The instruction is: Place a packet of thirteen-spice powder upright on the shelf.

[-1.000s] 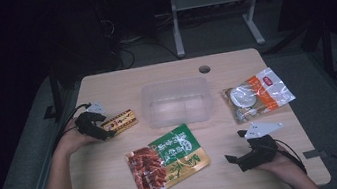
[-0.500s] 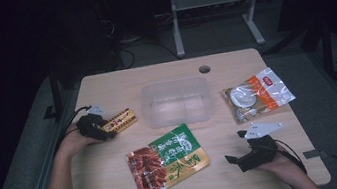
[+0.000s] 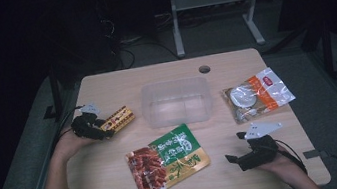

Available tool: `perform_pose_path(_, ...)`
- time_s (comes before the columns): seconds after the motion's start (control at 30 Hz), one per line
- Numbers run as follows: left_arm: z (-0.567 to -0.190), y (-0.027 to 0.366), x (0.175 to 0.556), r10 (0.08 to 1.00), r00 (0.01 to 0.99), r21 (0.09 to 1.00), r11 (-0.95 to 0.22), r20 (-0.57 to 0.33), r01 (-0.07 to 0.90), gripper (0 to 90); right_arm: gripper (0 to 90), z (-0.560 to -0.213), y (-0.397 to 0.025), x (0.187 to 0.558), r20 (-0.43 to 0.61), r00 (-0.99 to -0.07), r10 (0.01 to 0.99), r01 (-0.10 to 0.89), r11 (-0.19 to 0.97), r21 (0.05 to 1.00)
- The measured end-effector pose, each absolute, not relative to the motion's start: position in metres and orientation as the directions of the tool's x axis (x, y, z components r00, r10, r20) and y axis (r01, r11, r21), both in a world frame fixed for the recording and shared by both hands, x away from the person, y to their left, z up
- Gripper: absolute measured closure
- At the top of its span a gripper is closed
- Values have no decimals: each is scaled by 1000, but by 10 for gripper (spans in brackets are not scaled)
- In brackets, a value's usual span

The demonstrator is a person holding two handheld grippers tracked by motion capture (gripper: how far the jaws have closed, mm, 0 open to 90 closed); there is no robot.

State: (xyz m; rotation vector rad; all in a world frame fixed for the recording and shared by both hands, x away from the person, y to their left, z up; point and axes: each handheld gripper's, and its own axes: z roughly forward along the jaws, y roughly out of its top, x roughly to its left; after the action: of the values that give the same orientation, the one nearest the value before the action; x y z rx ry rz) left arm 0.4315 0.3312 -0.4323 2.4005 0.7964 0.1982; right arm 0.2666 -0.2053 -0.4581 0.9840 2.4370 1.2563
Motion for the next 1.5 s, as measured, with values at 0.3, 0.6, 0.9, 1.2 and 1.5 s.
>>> perform_pose_path(0.3, -413, 330, 404, 568, 822, 611, -636, -43, 472, 317, 88, -455, -205, 266, 101, -768, 632, 454, 426, 783)
perform_pose_path(0.6, -401, 326, 372, 560, 827, 640, -619, -46, 455, 317, 89, -450, -202, 266, 112, -811, 574, 426, 448, 786)
perform_pose_path(0.9, -398, 320, 340, 532, 846, 657, -627, -32, 419, 316, 88, -441, -189, 267, 103, -873, 477, 357, 480, 801)
perform_pose_path(1.2, -393, 303, 310, 493, 868, 699, -602, -55, 386, 316, 92, -434, -180, 281, 120, -908, 401, 321, 484, 814)
perform_pose_path(1.5, -390, 268, 299, 408, 912, 713, -624, -52, 320, 316, 128, -425, -167, 293, 139, -936, 322, 290, 485, 825)
